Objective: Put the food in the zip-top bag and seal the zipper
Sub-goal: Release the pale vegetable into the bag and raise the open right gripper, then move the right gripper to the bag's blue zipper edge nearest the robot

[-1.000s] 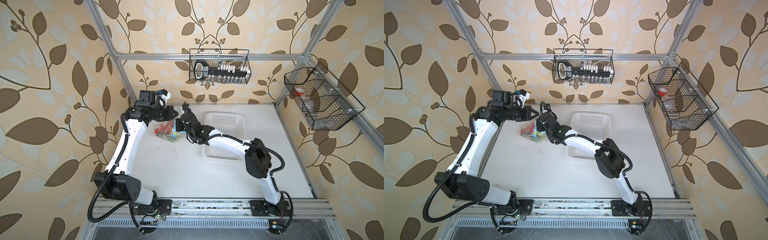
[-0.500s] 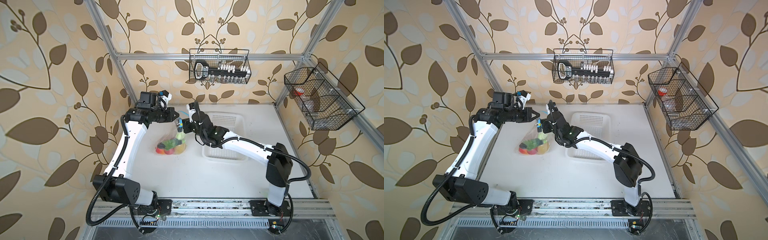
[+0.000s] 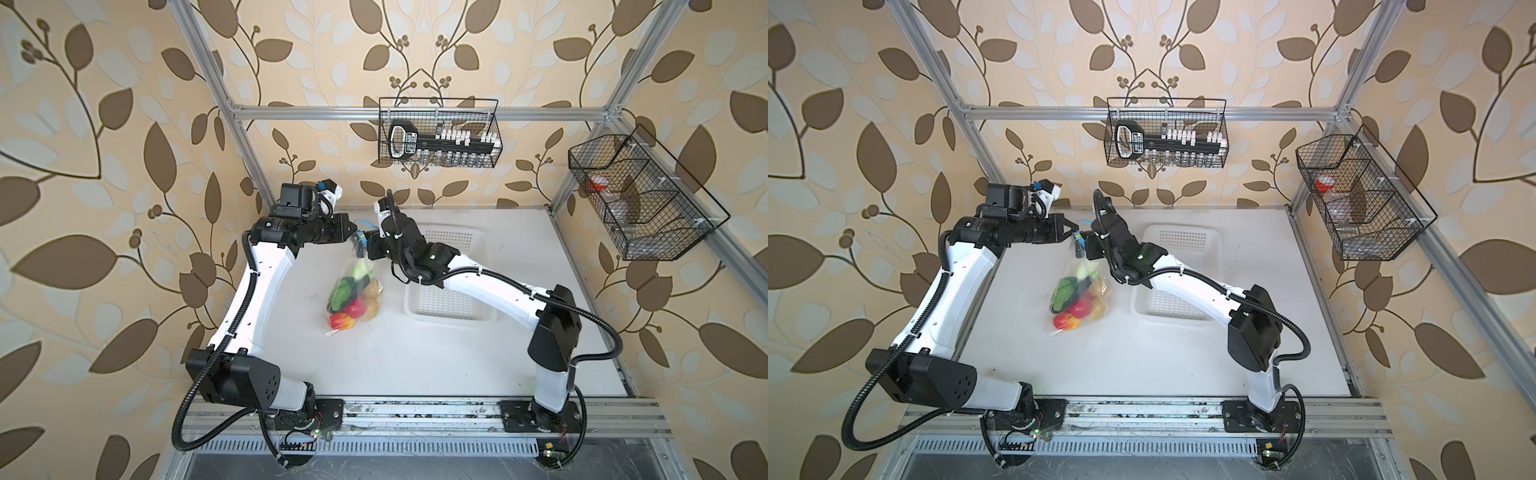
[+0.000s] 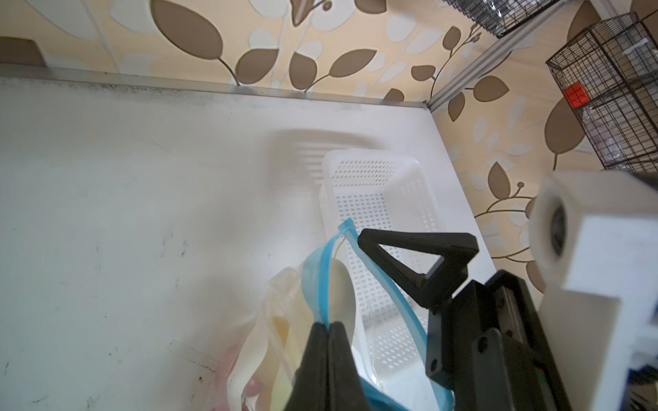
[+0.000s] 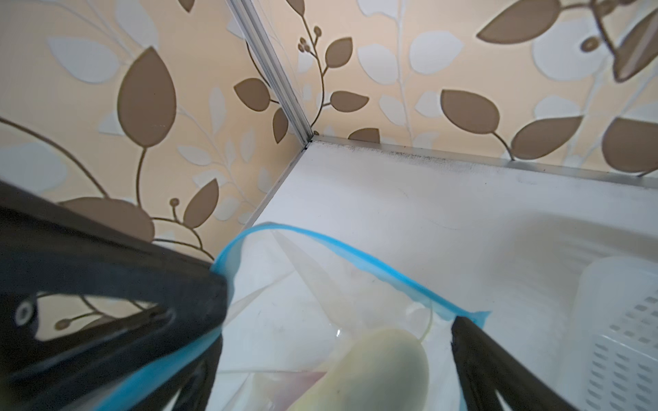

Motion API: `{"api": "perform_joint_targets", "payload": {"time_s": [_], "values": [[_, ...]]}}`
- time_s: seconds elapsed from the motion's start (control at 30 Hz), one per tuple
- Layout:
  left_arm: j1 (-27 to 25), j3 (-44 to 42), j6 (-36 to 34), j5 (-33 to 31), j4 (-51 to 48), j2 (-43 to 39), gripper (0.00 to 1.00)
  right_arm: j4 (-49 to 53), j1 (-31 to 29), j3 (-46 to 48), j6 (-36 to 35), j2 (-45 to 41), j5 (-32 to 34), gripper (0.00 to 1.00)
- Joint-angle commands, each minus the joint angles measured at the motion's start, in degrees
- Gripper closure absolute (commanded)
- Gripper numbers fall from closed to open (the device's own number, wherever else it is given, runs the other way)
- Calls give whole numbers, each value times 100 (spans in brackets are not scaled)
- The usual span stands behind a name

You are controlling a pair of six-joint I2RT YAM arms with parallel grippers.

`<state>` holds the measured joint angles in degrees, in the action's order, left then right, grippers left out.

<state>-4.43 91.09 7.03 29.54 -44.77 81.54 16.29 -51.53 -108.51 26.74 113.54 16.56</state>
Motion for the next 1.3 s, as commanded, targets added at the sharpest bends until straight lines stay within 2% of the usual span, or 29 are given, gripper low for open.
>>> {"api": "perform_joint_targets", "payload": {"time_s": [0.0, 0.2, 0.23, 0.33, 0.4, 0.5, 0.63, 0.7, 0.9, 1.0, 1.27], "values": [[-38, 183, -35, 34, -167, -129, 100, 641, -85, -384, -115, 280, 418, 0], [-32, 248, -43, 71, -173, -247, 100, 519, 24, -269, 108, 472, 279, 1], [-32, 228, -48, 69, -173, -267, 100, 401, 37, -181, 107, 446, 161, 4], [-35, 181, -94, 54, -173, -304, 100, -44, 56, 194, 146, 230, -49, 23], [-36, 120, -138, 18, -156, -334, 100, -350, 41, 489, 147, -5, 74, 33], [-32, 11, -174, -27, -94, -383, 100, -912, -36, 1015, 213, -461, 442, 27], [-33, -67, -175, 17, -37, -406, 100, -1486, -6, 1450, 503, -855, 280, 5], [-35, -73, -167, 25, -23, -410, 100, -1482, -2, 1452, 639, -914, 276, 0], [-40, -217, -167, 34, 44, -494, 100, -2319, 101, 2224, 1323, -1349, 287, 0], [-41, -253, -197, 26, 49, -523, 100, -2689, 93, 2445, 1352, -1519, 303, 0], [-36, -330, -245, 47, 39, -588, 100, -2613, 115, 2507, 252, -2088, 75, 0]]}}
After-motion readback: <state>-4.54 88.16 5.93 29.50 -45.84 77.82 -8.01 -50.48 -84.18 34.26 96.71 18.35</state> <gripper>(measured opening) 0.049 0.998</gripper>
